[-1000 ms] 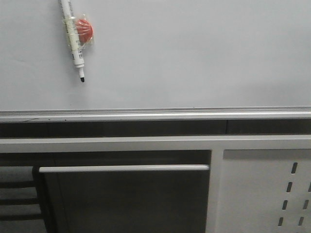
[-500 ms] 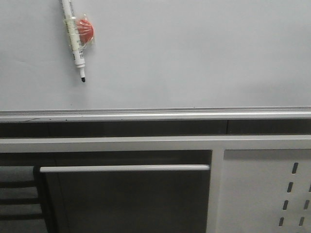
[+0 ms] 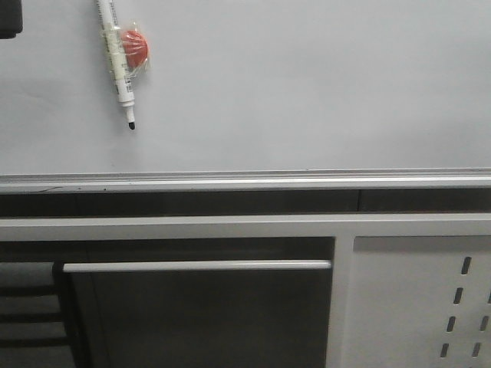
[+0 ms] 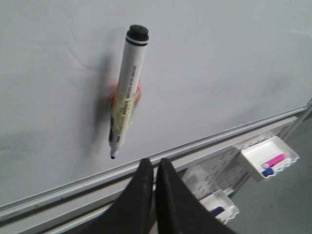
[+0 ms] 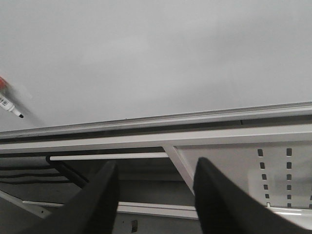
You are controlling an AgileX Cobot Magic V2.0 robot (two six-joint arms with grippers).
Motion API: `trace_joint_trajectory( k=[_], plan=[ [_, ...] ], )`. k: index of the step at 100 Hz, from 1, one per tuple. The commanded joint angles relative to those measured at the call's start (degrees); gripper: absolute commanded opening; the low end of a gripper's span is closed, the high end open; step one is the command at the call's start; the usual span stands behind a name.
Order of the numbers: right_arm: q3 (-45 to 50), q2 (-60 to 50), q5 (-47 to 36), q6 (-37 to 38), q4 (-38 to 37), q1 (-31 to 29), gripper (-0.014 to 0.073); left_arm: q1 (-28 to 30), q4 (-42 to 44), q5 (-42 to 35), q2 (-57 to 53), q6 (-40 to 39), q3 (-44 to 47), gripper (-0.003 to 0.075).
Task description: Write number 1 on whiteboard
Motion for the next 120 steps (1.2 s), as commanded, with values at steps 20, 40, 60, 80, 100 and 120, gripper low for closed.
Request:
trace_joint_trajectory(
  k=[20,40,60,80,100,120],
  plan=[
    [-2.04,0.82,-4.71,-1.08,1.27,-0.44,0.0332,-12.24,-1.73,-21.37,3.85,2.76,-7.47,-0.0018],
    [-2.04,0.82,-5.74,-1.08,1.27,-0.44,0.0332,-17.83,-2.22,-19.94,6.65,2.76,-8.02,0.0076],
    [-2.04,0.82,-5.86,-1.08,1.27,-0.44,0.0332,-18.3,-3.84,-23.96,9.04,2.46,-9.25,0.0326],
    [-2.04,0.82,-5.95,-1.08,1.27,-0.44,0.0332,-18.89,-4.58,-27.57,12.4,2.46,-11.56,0.031],
    [-2.04,0.82,-5.95,-1.08,1.27,-0.44,0.0332,-20.31,-4.46,-28.94,16.15,2.82,-15.59,0.0311],
    [-2.04,0.82,-5.95,-1.08,1.27,-0.44,0.0332,-20.31,-4.37,-29.55,18.73,2.82,-17.71,0.0311]
  ],
)
